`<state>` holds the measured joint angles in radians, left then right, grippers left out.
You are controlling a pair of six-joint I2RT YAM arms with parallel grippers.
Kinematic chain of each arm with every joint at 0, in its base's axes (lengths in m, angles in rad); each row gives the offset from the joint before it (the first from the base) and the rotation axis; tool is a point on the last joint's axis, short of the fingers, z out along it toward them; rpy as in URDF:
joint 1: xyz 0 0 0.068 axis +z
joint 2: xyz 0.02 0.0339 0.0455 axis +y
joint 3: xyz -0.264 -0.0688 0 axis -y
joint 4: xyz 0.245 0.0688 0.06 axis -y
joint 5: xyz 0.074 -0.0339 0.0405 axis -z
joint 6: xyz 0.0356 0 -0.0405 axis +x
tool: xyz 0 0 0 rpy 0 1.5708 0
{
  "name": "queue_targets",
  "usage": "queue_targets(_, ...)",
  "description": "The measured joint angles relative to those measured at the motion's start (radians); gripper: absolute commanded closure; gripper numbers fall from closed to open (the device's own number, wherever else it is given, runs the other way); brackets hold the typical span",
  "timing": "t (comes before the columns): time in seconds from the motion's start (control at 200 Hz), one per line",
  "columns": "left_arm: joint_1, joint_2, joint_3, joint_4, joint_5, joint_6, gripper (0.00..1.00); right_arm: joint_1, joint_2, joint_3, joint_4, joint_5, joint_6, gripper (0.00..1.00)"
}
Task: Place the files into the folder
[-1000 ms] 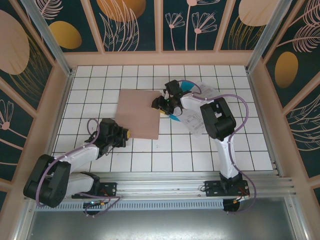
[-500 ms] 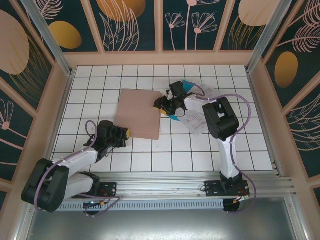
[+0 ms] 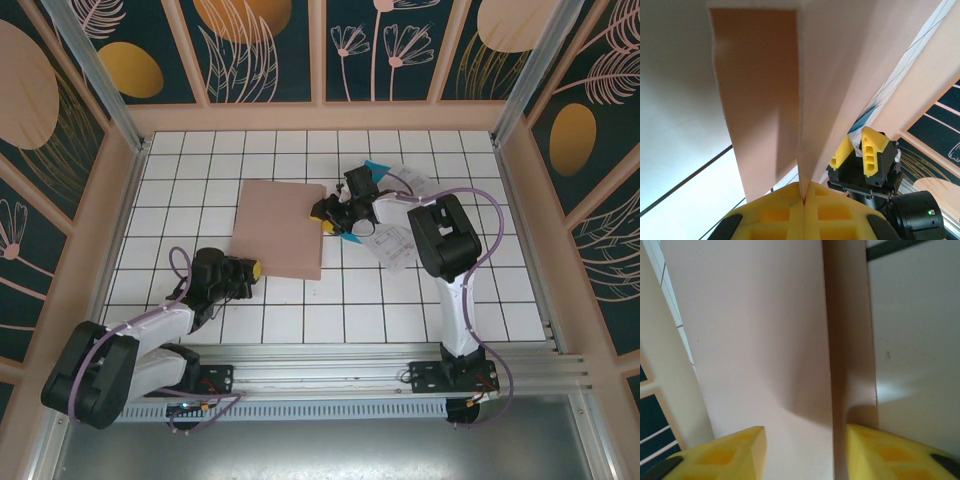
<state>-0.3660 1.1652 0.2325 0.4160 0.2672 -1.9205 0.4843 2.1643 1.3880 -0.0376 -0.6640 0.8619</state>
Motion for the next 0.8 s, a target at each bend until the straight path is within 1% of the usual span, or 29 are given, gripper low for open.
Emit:
queue_targets(0.14,0.0,0.011,0.0,0.01,0.011,0.0,1.0,0.002,0.0,-0.017,0.026,-0.022,0.038,0.73)
queue_targets(0.235,0.0,0.012,0.0,0.012,0.013,0.001,1.0,0.002,0.0,-0.028,0.043,-0.026,0.051,0.83)
queue_targets(0.365,0.0,0.012,0.001,0.005,0.013,0.007,1.0,-0.001,-0.002,-0.041,0.07,-0.033,0.07,1.0)
queue_targets(0.415,0.0,0.012,0.005,-0.012,0.013,0.014,1.0,-0.001,-0.005,-0.043,0.078,-0.038,0.075,1.0)
queue_targets(0.515,0.0,0.008,0.045,-0.092,0.011,0.057,0.68,-0.001,-0.011,-0.045,0.091,-0.042,0.085,1.0)
queue_targets(0.555,0.0,0.008,0.079,-0.143,0.013,0.089,0.58,-0.001,-0.014,-0.047,0.095,-0.042,0.089,1.0)
queue_targets(0.59,0.0,0.009,0.121,-0.199,0.013,0.13,0.51,-0.001,-0.017,-0.047,0.101,-0.043,0.092,1.0)
queue_targets(0.676,0.0,0.03,0.243,-0.333,0.01,0.222,0.44,-0.001,-0.019,-0.048,0.111,-0.045,0.107,1.0)
queue_targets(0.801,0.0,0.137,0.488,-0.552,0.001,0.445,0.43,-0.006,-0.021,-0.048,0.127,-0.041,0.133,1.0)
